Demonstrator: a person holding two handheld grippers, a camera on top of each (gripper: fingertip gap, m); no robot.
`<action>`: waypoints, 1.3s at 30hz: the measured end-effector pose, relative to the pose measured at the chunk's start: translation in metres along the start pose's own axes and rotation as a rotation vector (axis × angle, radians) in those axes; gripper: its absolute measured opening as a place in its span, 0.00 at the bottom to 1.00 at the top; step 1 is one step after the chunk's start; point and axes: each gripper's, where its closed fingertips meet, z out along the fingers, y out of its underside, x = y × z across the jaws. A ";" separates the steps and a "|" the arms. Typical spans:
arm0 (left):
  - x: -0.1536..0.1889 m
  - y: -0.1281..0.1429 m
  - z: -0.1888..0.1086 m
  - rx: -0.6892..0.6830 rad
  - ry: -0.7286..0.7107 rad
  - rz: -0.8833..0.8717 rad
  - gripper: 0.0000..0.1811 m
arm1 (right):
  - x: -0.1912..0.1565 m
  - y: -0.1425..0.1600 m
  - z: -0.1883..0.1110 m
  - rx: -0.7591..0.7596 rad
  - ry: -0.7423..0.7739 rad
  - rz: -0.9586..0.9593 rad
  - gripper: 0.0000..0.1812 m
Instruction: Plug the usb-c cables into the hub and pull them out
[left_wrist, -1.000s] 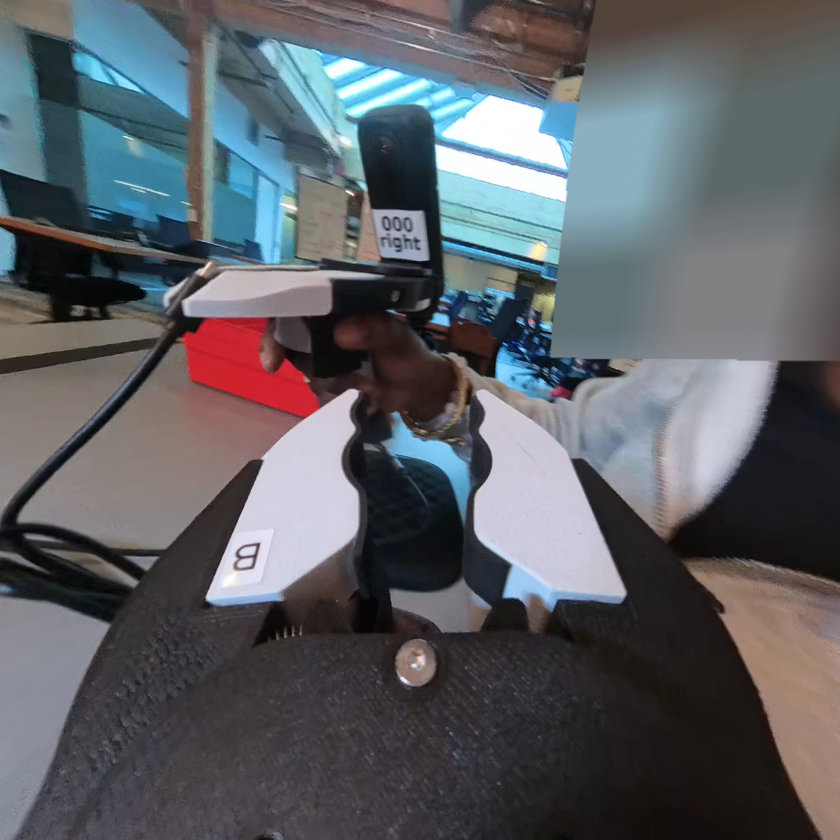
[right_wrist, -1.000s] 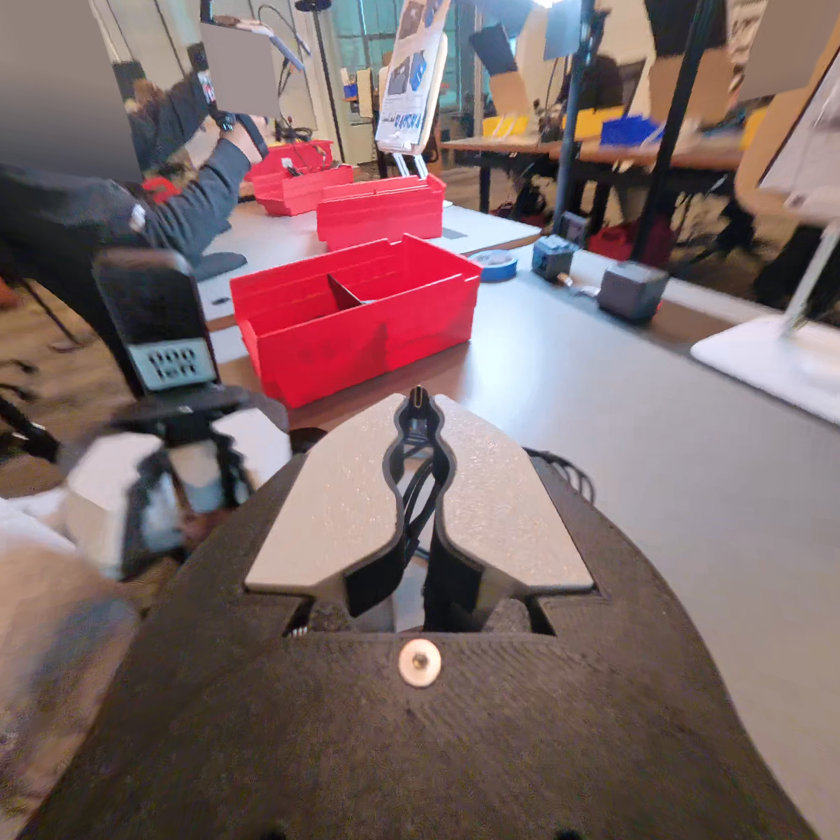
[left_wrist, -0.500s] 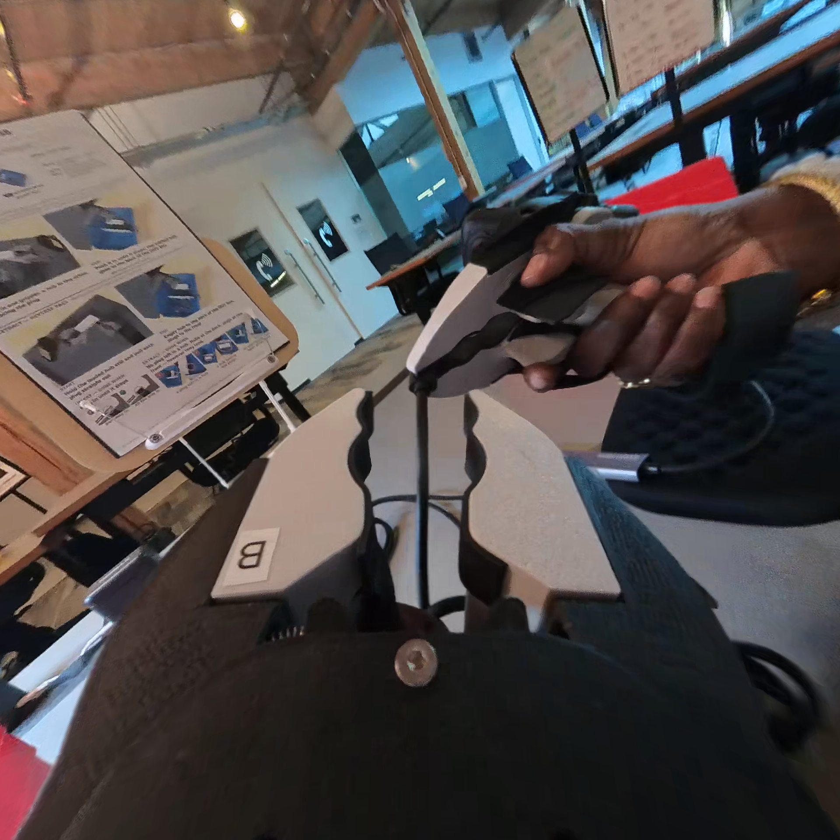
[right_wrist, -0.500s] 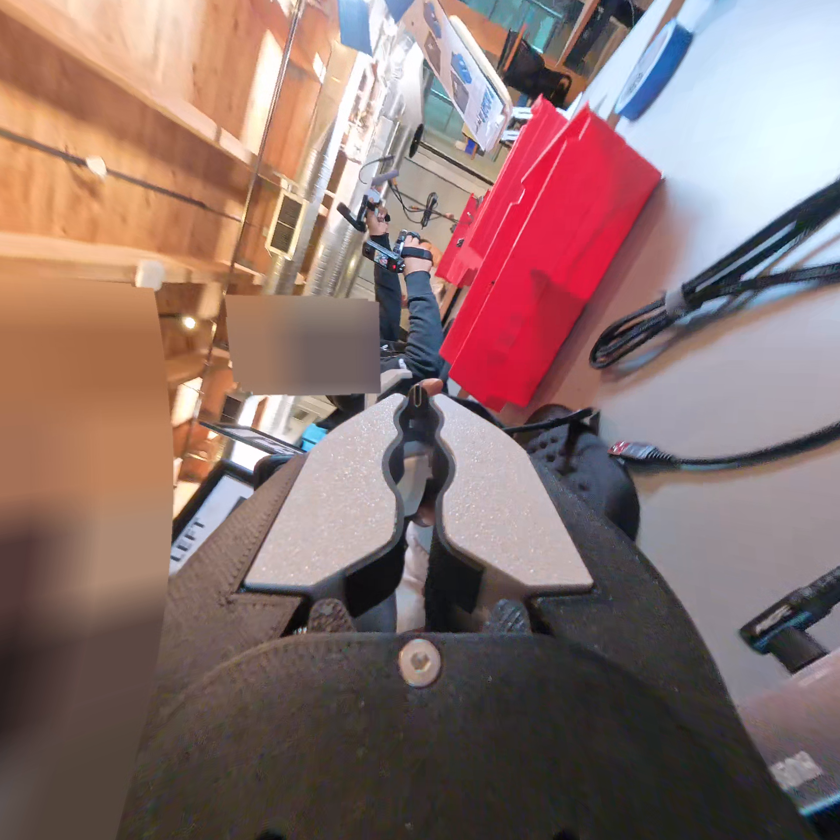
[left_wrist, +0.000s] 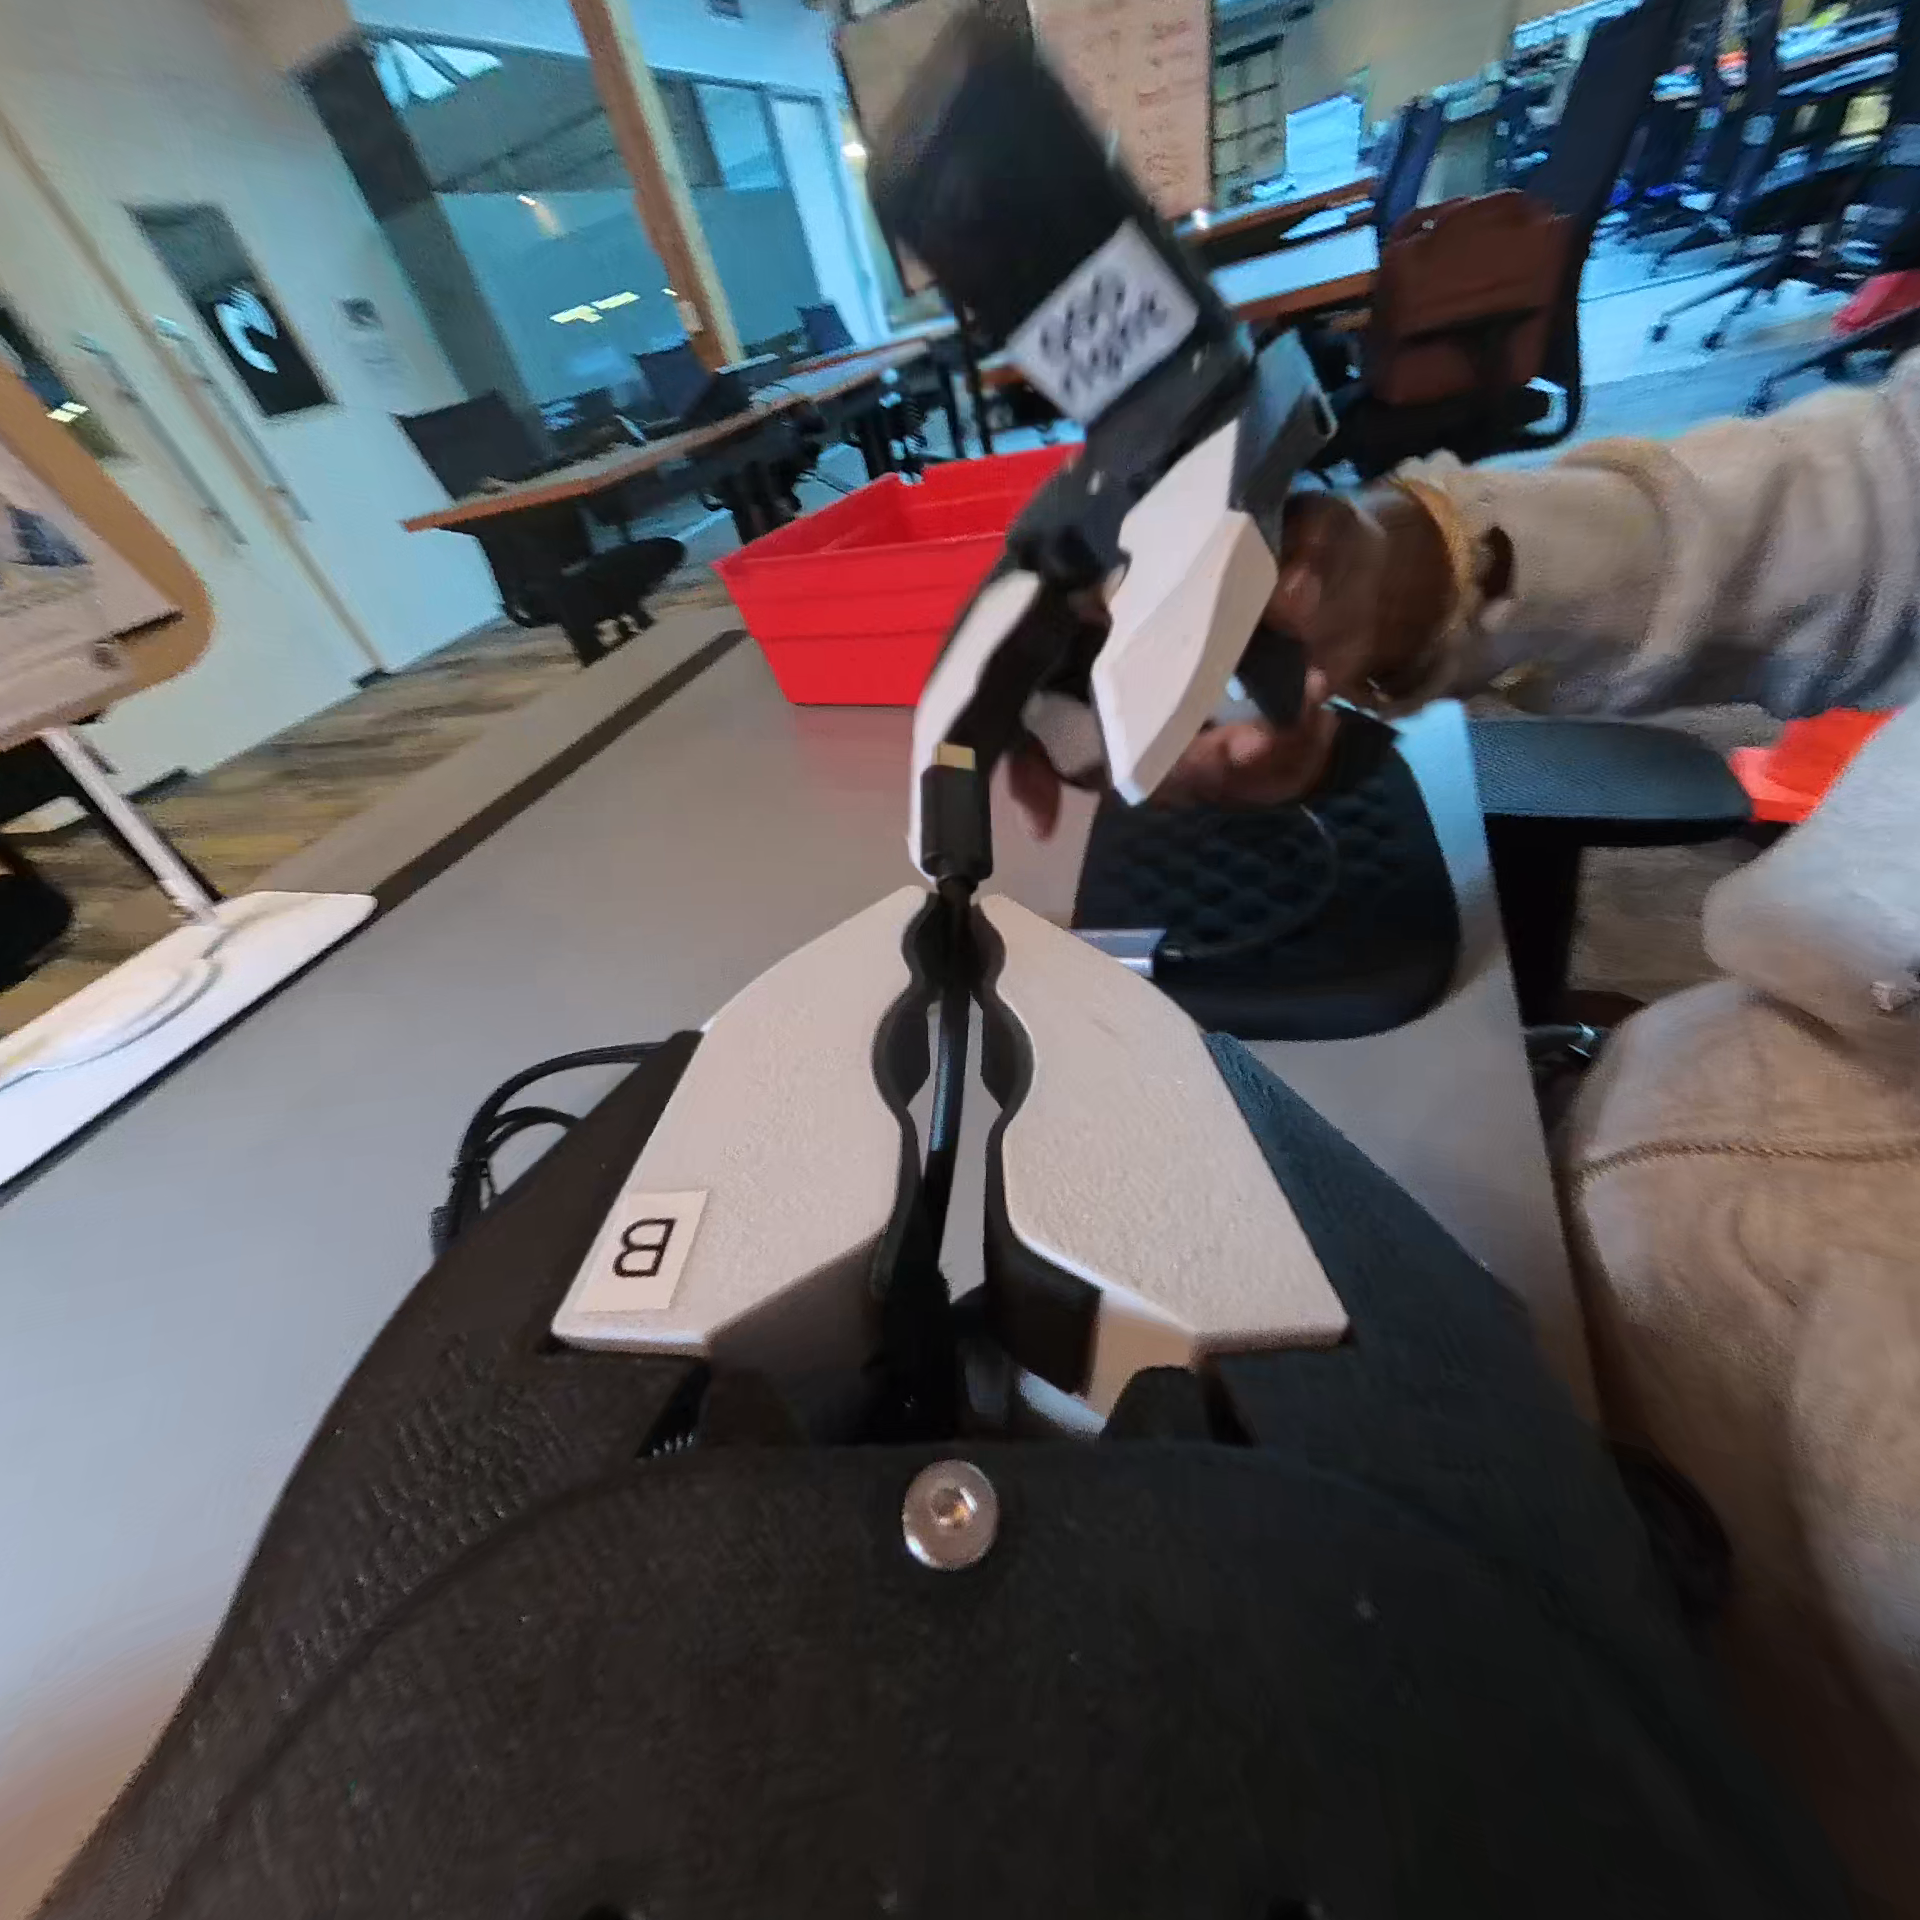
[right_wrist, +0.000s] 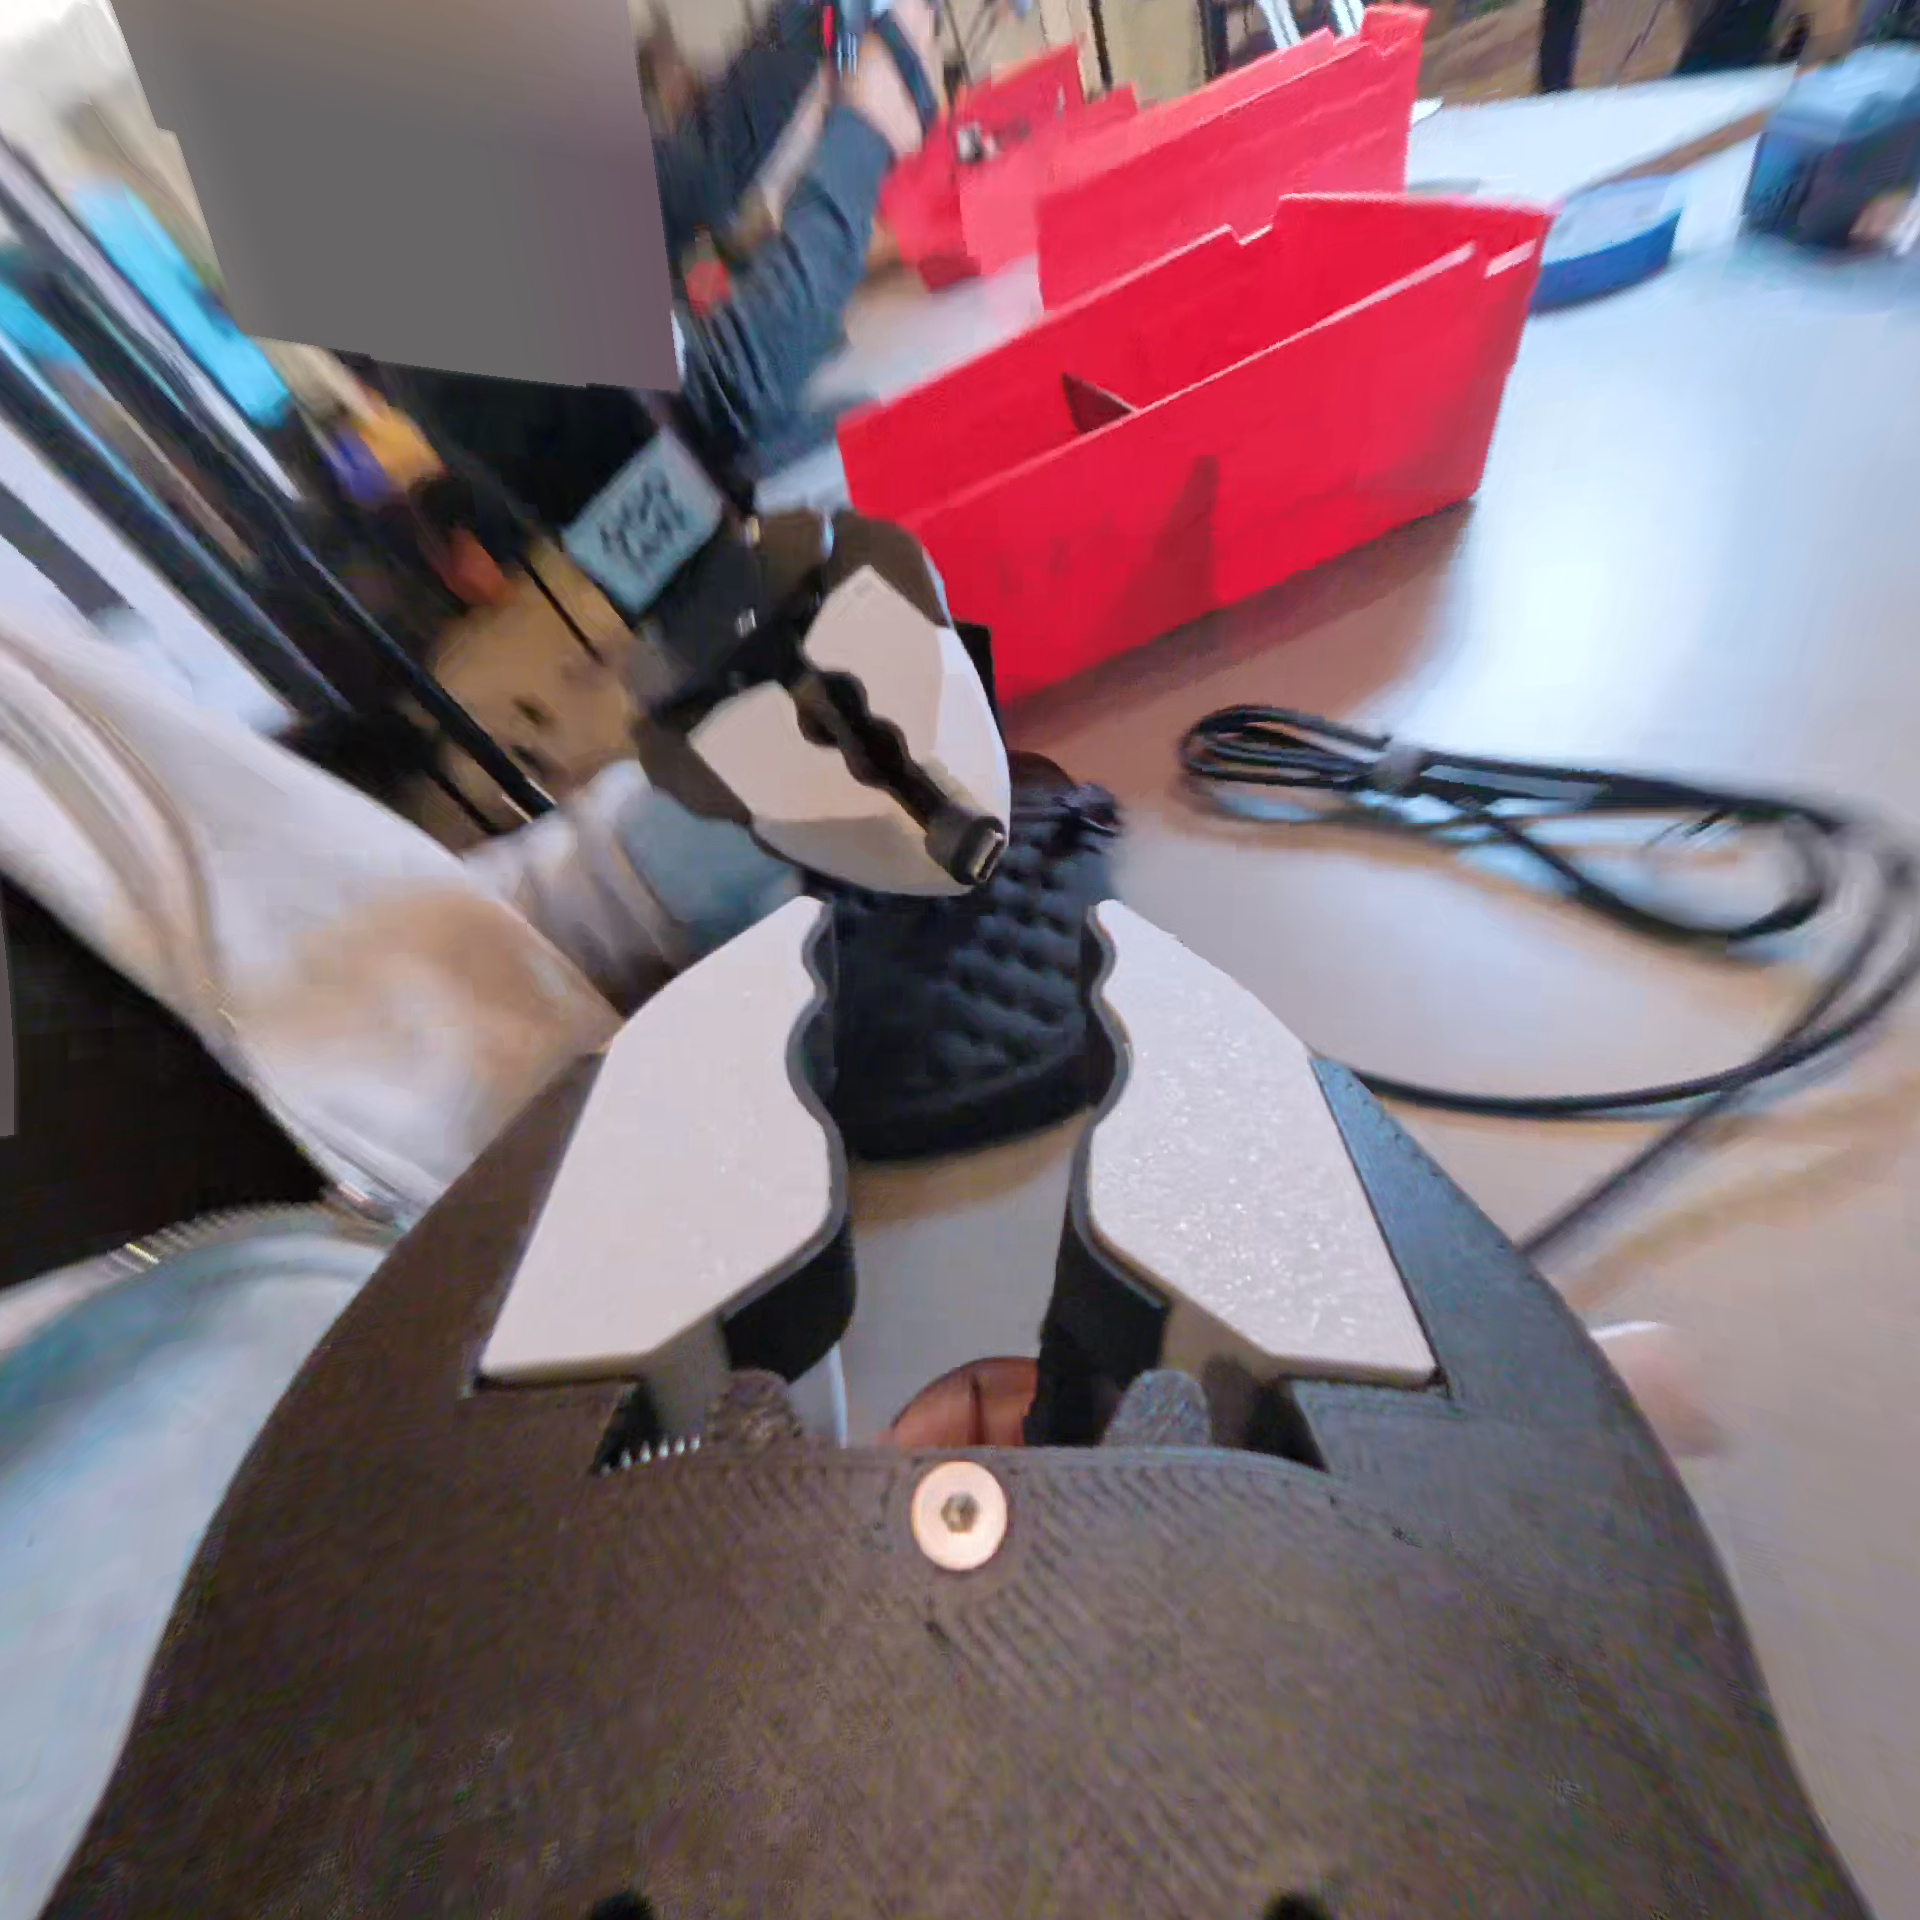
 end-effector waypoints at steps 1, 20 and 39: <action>0.003 0.002 0.000 -0.015 0.026 0.001 0.02 | -0.001 0.001 -0.002 -0.045 0.039 -0.133 0.23; 0.025 0.002 -0.006 0.022 0.257 -0.110 0.02 | -0.016 0.002 0.007 -0.243 0.045 -0.903 0.10; 0.030 -0.073 -0.012 0.437 0.048 -0.314 0.20 | 0.018 -0.088 0.010 0.194 0.162 -0.261 0.07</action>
